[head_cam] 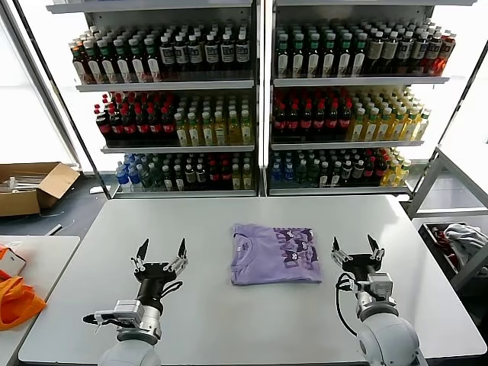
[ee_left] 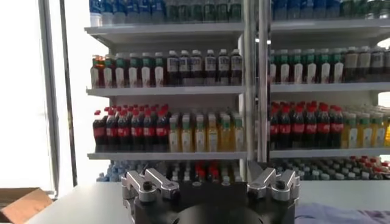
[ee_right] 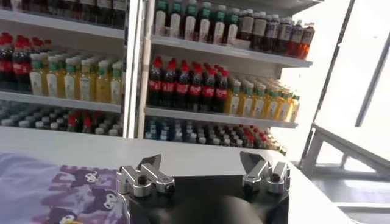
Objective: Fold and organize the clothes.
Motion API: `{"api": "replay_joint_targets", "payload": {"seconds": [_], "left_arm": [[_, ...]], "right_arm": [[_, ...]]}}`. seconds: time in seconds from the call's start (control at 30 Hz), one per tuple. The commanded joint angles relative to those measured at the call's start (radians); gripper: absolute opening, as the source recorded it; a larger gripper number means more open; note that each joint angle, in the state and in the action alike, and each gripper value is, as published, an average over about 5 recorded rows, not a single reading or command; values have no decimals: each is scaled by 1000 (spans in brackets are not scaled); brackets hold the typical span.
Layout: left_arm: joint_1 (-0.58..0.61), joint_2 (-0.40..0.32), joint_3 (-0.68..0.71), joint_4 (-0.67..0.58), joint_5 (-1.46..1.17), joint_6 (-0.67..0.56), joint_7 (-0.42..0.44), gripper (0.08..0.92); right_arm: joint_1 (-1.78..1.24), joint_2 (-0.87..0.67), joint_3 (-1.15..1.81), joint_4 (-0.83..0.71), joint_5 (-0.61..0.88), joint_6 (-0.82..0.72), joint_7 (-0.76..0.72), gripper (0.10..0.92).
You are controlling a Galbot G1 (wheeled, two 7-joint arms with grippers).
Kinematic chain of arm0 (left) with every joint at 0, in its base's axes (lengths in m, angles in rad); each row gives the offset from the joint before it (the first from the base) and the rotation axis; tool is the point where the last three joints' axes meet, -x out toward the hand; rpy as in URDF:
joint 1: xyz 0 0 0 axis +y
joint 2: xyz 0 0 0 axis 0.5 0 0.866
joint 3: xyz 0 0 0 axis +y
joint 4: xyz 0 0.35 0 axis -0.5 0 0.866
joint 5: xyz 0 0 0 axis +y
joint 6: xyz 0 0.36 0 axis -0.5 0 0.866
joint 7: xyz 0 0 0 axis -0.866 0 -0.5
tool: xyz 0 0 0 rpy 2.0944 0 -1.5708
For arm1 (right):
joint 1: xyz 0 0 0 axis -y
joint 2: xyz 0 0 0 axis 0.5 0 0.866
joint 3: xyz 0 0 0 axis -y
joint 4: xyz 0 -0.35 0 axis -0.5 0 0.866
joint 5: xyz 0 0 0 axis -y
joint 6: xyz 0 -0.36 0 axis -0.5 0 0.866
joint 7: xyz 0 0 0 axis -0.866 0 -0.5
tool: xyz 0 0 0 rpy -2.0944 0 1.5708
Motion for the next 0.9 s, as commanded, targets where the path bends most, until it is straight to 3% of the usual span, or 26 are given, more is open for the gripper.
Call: {"api": "replay_joint_targets", "payload": {"seconds": [0.03, 0.5, 0.9], "left_arm": [[-3, 27, 20, 29, -9, 2, 32, 822], [10, -3, 10, 18, 5, -10, 32, 823], [68, -17, -51, -19, 84, -24, 113, 823]], "right_arm": [[-118, -14, 110, 55, -1, -7, 2, 823], [-54, -18, 65, 25, 7, -2, 8, 823], [-40, -22, 56, 42, 12, -24, 5, 823]]}}
